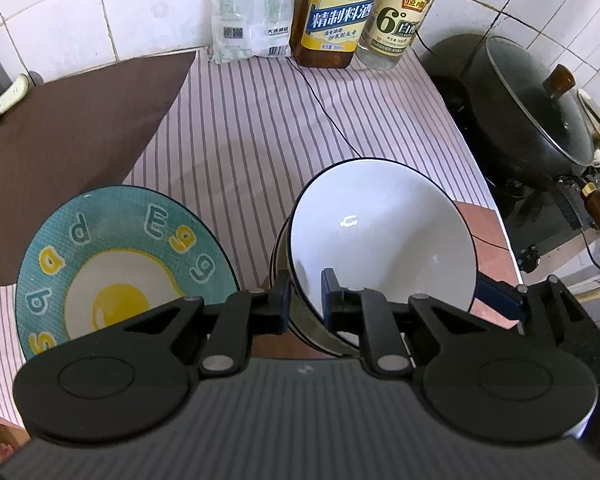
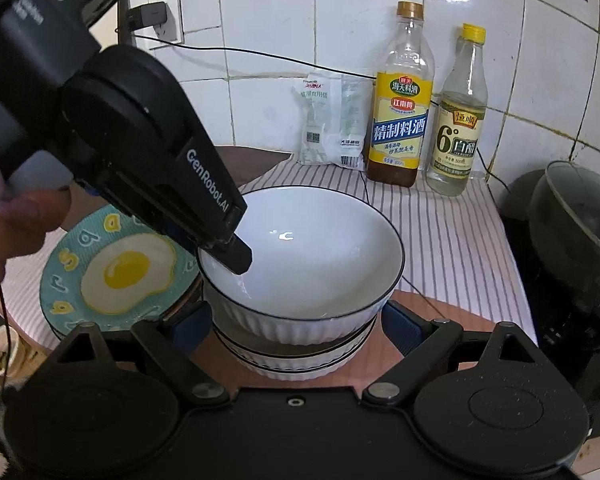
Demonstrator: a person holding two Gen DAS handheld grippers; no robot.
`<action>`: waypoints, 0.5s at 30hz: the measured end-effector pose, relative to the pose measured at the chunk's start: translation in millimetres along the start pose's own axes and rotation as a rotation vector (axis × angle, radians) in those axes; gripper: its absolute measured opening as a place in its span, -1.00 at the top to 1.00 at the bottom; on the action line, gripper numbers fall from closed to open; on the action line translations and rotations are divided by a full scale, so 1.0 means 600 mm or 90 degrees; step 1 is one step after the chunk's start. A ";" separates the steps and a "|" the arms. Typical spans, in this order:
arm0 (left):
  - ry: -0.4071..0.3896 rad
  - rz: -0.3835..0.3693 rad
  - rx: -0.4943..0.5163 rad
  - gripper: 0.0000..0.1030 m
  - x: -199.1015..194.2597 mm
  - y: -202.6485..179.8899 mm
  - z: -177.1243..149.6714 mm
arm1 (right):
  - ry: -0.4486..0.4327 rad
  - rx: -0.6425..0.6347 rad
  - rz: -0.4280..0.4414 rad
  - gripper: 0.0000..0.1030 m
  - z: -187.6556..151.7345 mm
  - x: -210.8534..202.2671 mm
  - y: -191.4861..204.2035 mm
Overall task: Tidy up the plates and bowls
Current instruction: 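Lift the three-bowl stack with both tools and carry it to the plates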
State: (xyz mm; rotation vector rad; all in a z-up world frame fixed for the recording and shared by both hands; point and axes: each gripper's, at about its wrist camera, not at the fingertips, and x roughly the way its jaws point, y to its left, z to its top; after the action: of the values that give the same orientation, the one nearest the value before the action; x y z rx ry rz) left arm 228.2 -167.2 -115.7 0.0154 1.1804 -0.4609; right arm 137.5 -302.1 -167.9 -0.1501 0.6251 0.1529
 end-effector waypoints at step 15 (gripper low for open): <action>-0.009 0.030 0.004 0.70 0.006 0.001 -0.006 | -0.015 0.006 0.001 -0.82 -0.006 -0.004 0.001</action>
State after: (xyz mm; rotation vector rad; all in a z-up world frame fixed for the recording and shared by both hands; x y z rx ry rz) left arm 226.2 -167.1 -120.8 0.0444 1.1623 -0.4225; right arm 133.4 -302.4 -169.2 -0.1393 0.6026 0.1530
